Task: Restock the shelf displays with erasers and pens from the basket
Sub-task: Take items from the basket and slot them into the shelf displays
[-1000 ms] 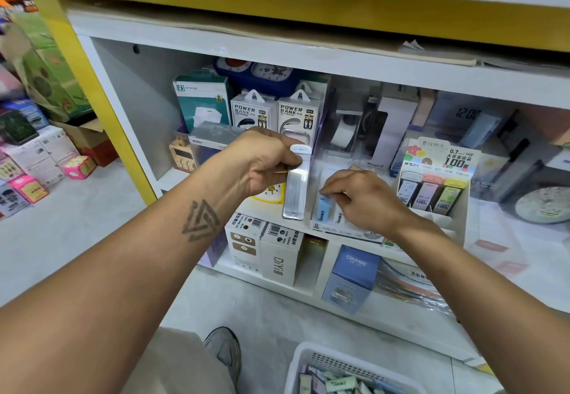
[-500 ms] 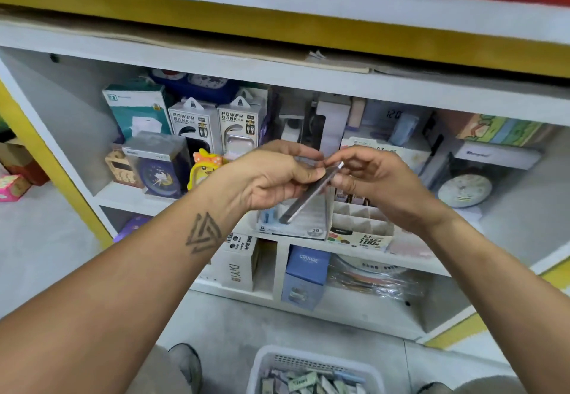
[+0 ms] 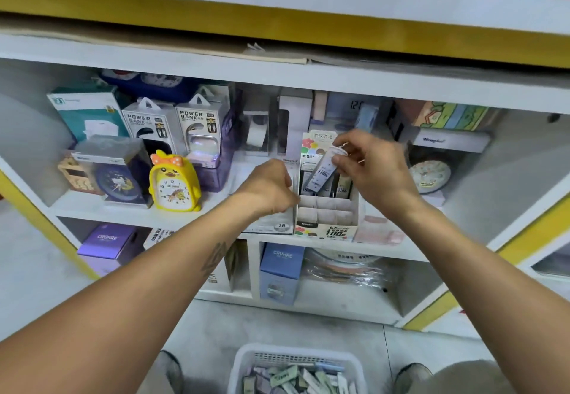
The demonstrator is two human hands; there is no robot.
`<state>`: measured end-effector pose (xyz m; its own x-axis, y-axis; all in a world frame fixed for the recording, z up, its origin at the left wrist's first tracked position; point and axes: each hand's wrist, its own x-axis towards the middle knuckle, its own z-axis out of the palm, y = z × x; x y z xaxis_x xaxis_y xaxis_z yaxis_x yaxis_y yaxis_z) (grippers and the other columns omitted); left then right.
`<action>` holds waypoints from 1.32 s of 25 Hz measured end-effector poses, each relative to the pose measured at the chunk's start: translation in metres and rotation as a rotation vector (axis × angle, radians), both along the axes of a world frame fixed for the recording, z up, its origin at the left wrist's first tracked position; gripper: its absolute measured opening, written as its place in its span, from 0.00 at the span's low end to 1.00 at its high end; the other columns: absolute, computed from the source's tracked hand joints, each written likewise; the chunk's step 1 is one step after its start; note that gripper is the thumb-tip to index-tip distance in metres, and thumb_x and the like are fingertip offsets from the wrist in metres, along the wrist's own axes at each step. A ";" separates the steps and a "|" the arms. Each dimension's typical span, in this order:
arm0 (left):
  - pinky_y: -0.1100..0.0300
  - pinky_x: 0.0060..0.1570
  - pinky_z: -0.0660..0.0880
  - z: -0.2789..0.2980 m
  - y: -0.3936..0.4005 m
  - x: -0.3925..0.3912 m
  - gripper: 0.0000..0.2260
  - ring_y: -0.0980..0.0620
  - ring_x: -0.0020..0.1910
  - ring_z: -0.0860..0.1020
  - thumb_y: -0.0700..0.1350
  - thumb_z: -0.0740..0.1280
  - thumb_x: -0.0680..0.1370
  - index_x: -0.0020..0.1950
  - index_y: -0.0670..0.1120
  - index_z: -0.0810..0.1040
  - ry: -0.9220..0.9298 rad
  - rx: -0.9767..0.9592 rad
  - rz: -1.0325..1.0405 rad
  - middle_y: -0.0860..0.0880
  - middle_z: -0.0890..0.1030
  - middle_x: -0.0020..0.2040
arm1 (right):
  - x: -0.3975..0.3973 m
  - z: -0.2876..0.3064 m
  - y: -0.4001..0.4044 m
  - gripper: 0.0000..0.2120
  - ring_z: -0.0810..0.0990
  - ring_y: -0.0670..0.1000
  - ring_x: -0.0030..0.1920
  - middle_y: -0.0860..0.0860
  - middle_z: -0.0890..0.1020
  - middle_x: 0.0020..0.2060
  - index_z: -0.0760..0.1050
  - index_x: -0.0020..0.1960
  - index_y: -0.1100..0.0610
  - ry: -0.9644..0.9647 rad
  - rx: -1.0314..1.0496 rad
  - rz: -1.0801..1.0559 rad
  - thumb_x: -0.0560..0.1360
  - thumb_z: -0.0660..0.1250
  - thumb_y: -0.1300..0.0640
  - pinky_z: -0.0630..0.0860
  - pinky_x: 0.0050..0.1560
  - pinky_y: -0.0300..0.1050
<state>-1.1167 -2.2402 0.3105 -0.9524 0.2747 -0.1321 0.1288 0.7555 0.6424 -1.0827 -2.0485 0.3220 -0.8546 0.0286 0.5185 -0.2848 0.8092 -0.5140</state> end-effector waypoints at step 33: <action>0.64 0.24 0.71 -0.261 -0.020 0.166 0.07 0.50 0.29 0.75 0.40 0.72 0.74 0.45 0.38 0.77 -0.536 -0.681 -0.587 0.46 0.74 0.33 | 0.195 -0.301 -0.041 0.14 0.77 0.59 0.60 0.60 0.78 0.62 0.74 0.63 0.65 -1.355 0.524 0.133 0.79 0.62 0.60 0.75 0.52 0.45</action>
<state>-0.9510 -2.2604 0.0496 -0.4640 0.3842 -0.7982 0.4163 0.8899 0.1863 -0.8879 -2.0891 0.0213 -0.6682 -0.0233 -0.7436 0.0818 0.9911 -0.1046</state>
